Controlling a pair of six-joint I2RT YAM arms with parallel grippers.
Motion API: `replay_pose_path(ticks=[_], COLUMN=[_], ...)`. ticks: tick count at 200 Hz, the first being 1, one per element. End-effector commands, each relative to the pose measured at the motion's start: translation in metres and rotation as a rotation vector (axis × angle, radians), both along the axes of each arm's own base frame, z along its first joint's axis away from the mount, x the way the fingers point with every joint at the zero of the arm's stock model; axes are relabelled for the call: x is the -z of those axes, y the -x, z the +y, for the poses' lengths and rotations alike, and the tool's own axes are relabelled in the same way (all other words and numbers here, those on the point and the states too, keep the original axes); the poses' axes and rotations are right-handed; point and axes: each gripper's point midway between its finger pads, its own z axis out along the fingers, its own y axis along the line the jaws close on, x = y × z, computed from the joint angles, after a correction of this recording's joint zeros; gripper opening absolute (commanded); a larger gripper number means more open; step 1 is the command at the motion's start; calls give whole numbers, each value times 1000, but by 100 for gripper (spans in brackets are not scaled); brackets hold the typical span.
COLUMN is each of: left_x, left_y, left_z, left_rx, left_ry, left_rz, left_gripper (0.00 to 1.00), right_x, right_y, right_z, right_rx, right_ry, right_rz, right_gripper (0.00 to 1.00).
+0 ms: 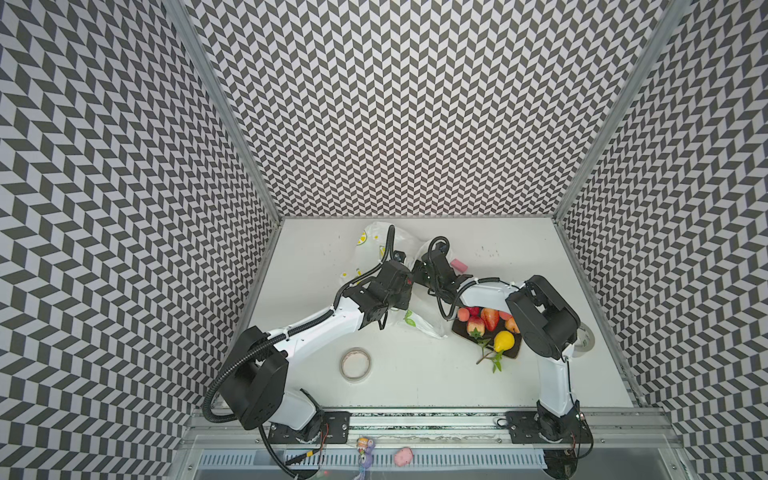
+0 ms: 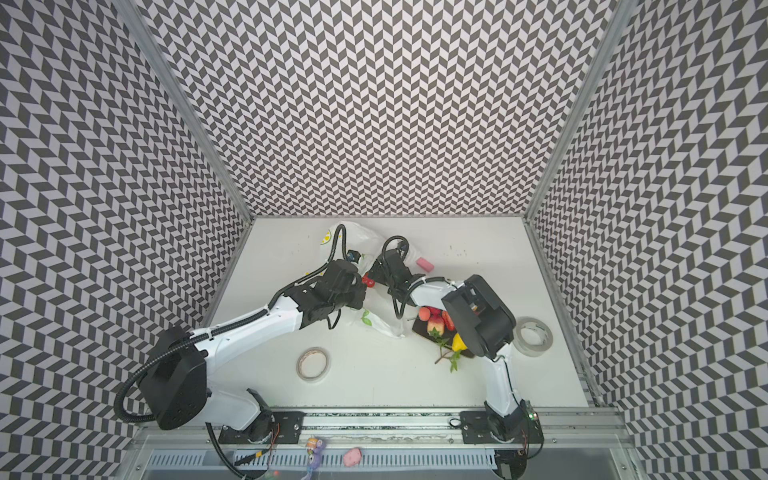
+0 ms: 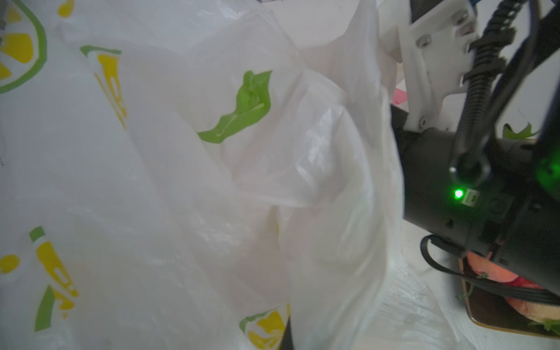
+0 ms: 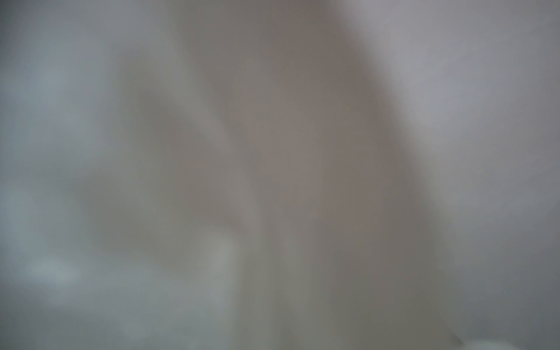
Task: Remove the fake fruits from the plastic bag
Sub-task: 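Reach the right gripper into the bag and grasp the green fruit, then lift the green fruit out of the bag with the right gripper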
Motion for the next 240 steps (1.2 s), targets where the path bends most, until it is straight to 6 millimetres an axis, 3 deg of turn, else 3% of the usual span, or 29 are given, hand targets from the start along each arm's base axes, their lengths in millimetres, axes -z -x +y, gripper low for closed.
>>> replay_pose_path(ticks=[1,27,54,109,154,240], left_x=[-5,-5,-7,-7,-5,-3], left_y=[-1,-1,-2,-5,-5,-7], left_z=[-11,-11,-9,2,17,31], left_rx=[36,39,32,-17,-52,-74], left_ry=[23,21,17,-9,-26,-21], left_rz=[-7,-10,-16,-28,-31,-40], left_gripper=[0,0,0,0,0,0], right_x=[-9,5,17,29,14,-16], right_y=[-16,-20,-24,-17,-7,33], right_z=[12,17,16,-9,-17,-17], right_rx=[27,35,47,86,34,-164], right_ry=[-94,-98,-60,45,97,101], right_rz=[-33,2,23,47,14,-46], right_gripper=[97,98,91,74,64,43])
